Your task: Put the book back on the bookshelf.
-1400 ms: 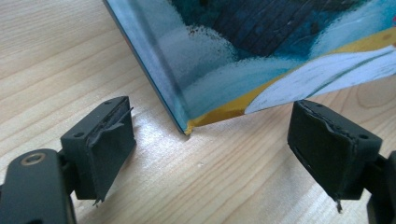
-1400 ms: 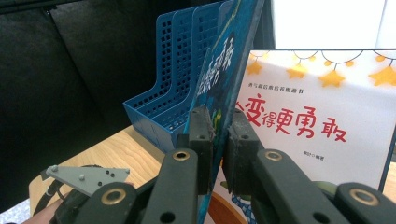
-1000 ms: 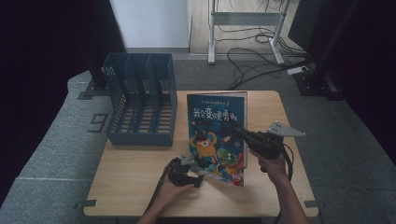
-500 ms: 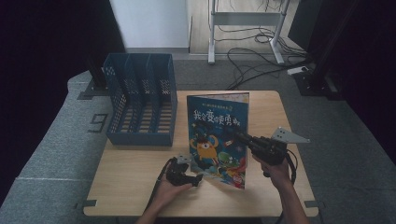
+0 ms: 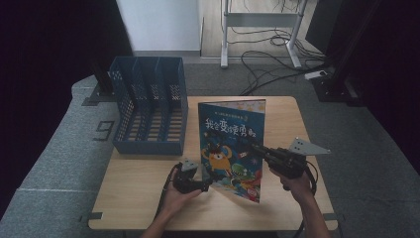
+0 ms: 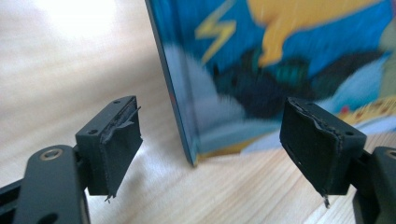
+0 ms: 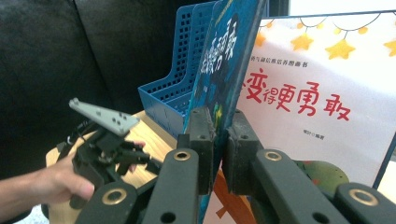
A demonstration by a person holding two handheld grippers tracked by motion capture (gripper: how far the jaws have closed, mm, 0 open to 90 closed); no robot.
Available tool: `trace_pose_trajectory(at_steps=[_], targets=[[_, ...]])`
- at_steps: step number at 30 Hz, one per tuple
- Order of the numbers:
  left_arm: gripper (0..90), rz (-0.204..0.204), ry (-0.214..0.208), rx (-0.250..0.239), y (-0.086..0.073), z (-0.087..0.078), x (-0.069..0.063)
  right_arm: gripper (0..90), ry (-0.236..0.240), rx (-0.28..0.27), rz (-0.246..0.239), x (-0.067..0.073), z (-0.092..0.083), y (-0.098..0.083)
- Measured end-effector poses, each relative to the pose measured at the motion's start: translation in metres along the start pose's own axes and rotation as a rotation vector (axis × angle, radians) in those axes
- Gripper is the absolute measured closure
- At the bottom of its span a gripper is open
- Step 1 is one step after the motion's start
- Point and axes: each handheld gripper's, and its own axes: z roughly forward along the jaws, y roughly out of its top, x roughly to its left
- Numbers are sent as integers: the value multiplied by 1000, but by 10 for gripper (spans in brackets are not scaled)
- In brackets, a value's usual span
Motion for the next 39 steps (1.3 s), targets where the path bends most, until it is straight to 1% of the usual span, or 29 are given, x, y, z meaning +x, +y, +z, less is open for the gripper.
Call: trace_pose_trajectory(at_steps=[3, 5, 7, 12, 14, 18, 21, 24, 28, 30, 32, 35, 39], targets=[[213, 4, 7, -31, 7, -4, 1, 822, 4, 7, -8, 0, -1, 0], [216, 4, 4, -48, 12, -5, 2, 822, 6, 7, -10, 0, -2, -1], [217, 12, 8, -62, 18, -6, 3, 823, 9, 7, -10, 0, -3, -1], [221, 30, -7, -95, 28, -8, 5, 822, 19, 14, -15, 0, -6, -3], [222, 31, -14, -112, 32, -8, 6, 822, 22, 17, -18, 0, -7, -4], [219, 47, -41, -124, 39, -8, 6, 818, 23, 29, -29, 0, -10, -5], [215, 58, -50, -122, 43, -9, 4, 815, 21, 32, -27, -1, -11, -7], [211, 62, -67, -124, 46, -9, 5, 814, 21, 34, -30, -1, -12, -7], [220, 79, -76, -139, 48, -9, 3, 811, 24, 36, -33, -1, -12, -8], [228, 90, -69, -142, 49, -10, 0, 807, 24, 40, -33, -1, -12, -9], [227, 89, -69, -144, 49, -10, 0, 802, 19, 50, -37, -2, -11, -10], [246, 93, -63, -160, 49, -11, 0, 795, 17, 63, -46, -2, -10, -13], [271, 98, -61, -174, 49, -14, -1, 793, 25, 72, -53, -3, -11, -16]])
